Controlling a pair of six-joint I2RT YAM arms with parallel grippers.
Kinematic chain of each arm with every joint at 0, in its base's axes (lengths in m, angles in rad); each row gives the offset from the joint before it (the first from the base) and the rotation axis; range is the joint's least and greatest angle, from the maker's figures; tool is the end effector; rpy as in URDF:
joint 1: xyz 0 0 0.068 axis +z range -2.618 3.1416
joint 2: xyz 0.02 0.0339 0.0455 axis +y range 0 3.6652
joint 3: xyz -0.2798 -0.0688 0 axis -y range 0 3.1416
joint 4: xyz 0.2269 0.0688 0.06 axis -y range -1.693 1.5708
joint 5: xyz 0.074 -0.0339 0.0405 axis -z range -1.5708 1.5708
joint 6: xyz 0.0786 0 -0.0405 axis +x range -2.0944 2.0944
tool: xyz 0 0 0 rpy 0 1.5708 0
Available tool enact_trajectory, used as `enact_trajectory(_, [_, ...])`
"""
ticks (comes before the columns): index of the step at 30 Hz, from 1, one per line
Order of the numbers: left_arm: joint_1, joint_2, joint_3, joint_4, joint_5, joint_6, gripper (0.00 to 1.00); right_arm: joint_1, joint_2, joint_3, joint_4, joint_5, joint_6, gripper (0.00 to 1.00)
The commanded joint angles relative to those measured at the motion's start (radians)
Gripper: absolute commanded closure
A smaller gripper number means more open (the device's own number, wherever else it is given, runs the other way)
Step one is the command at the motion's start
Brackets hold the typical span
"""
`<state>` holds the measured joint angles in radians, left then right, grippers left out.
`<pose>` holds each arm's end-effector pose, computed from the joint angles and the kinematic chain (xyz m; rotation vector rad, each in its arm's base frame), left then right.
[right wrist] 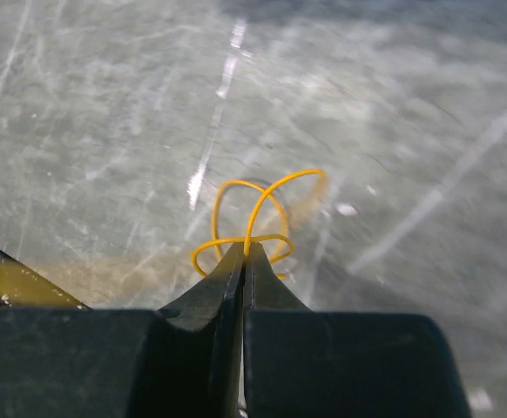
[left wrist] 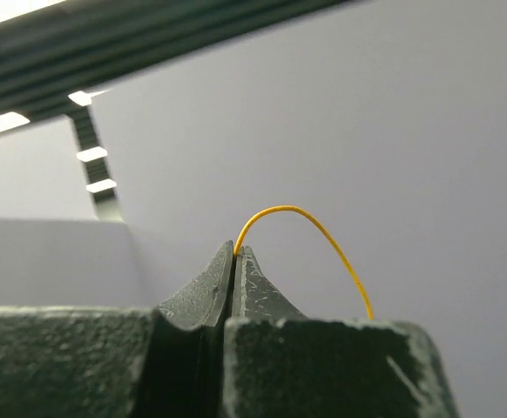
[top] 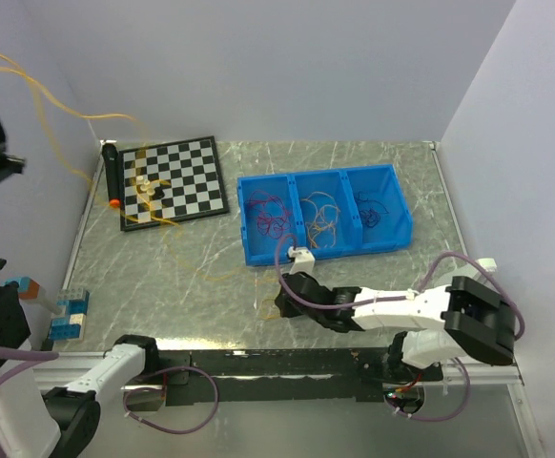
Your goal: Untangle the cables
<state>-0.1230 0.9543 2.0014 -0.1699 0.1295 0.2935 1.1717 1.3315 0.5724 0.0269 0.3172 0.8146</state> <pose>0.0155 -0.0121 0.6851 0.2649 0.6523 0.1185 0.1276 0.2394 0.1733 -0.2522 2.3395 0.6714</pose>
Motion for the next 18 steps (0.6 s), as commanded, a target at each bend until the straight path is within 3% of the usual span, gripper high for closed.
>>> enact_trajectory(1, [0.003, 0.078, 0.098, 0.257, -0.171, 0.016, 0.99, 0.003, -0.074, -0.028, -0.145, 0.069, 0.138, 1.00])
enact_trajectory(5, [0.003, 0.162, 0.235, 0.187, -0.101, 0.007, 0.99, 0.003, -0.130, -0.068, -0.144, 0.072, 0.150, 1.00])
enact_trajectory(7, [0.003, 0.155, 0.186, 0.190, -0.054, -0.004, 0.99, 0.005, -0.167, -0.085, -0.162, 0.089, 0.169, 1.00])
enact_trajectory(11, [0.003, 0.109, 0.037, 0.404, -0.126, 0.045, 0.99, 0.002, -0.209, -0.107, -0.235, 0.109, 0.222, 1.00])
enact_trajectory(14, [0.003, 0.191, 0.165, 0.451, -0.217, 0.101, 0.99, -0.004, -0.241, -0.134, -0.329, 0.114, 0.317, 1.00])
enact_trajectory(18, [0.003, 0.261, 0.266, 0.527, -0.191, 0.194, 0.99, -0.014, -0.297, -0.166, -0.421, 0.112, 0.428, 1.00])
